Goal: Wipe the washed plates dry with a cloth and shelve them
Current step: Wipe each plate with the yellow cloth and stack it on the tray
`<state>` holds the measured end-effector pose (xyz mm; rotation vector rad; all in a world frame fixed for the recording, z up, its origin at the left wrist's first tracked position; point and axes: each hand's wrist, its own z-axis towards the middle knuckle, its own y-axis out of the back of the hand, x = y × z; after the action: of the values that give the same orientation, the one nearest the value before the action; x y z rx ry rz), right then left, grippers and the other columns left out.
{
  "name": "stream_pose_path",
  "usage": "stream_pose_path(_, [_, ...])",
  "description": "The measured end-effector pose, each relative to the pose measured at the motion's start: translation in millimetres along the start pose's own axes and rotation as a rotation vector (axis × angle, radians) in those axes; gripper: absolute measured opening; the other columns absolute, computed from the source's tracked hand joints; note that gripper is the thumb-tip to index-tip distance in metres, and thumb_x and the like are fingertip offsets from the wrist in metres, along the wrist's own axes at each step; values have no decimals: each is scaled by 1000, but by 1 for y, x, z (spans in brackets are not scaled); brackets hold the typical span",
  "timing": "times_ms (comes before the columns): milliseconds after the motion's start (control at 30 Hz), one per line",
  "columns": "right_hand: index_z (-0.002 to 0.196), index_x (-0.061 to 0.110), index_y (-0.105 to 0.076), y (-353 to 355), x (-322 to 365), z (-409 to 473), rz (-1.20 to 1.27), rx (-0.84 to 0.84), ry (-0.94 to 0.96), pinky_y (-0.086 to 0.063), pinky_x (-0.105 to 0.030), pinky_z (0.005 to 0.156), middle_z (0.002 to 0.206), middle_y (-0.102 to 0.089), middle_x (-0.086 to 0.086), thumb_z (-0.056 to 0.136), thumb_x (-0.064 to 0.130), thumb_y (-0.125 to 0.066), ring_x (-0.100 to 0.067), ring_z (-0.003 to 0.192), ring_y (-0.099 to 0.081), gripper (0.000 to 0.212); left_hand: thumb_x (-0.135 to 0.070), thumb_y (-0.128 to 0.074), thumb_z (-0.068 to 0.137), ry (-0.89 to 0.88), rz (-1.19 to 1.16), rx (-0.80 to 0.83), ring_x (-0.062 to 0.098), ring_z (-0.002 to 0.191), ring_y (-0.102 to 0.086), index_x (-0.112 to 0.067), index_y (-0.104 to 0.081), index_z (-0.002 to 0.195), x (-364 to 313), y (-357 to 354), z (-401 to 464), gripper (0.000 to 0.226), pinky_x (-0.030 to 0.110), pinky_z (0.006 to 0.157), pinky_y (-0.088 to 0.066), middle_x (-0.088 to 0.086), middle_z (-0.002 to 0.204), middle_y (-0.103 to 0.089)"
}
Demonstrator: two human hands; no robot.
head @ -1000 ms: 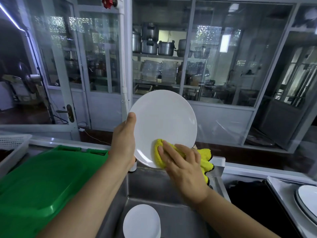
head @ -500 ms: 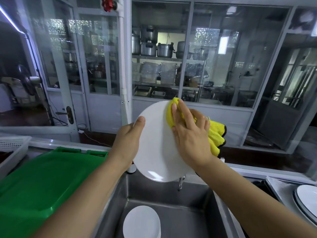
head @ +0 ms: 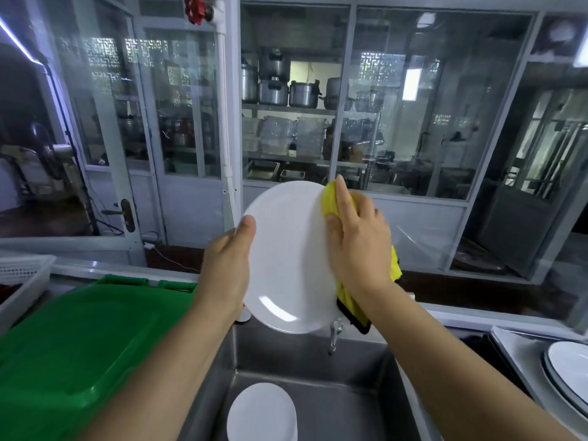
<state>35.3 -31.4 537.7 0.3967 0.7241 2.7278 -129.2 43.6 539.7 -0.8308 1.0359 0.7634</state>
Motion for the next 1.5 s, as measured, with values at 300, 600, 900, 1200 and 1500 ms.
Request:
stream_pose_path(300, [152,28,-21,-4,5,-41,727,119,-482,-37,-15,95,114,-43,24,100,24,-45,17,105,-44,57,-48,-45,95,13,-253,-237,17,90,-65,-33,-62,86,3,-4,13,25,36,76,-54,-12,88,-69])
stream_pose_path(600, [105,21,-64,31,-6,-18,1211,138,-739,-54,-22,58,81,-74,9,86,5,-67,-8,70,-69,26,-49,-42,96,96,-201,-178,15,84,-65,-27,-61,87,22,-7,16,30,30,68,-51,-8,90,-68])
stream_pose_path(900, [97,36,-67,19,-7,-25,734,-190,-401,-45,-10,72,80,-67,22,82,1,-67,4,77,-60,37,-37,-59,90,267,59,-109,26,109,-57,-19,-45,128,41,-18,28,44,46,95,-46,7,121,-59])
stream_pose_path(1200, [119,15,-60,-12,-12,-66,111,-343,512,-50,-33,67,95,-71,-8,86,9,-70,-26,80,-65,35,-41,-67,83,476,-247,-99,28,77,-67,-6,-61,106,22,-41,20,42,32,55,-53,15,92,-68])
stream_pose_path(1500, [132,21,-50,-9,-27,-72,362,-66,203,-34,-16,93,121,-52,6,81,36,-65,-16,101,-48,56,-25,-59,92,295,-342,-117,31,98,-64,-18,-64,98,28,-24,15,11,47,88,-51,11,107,-69])
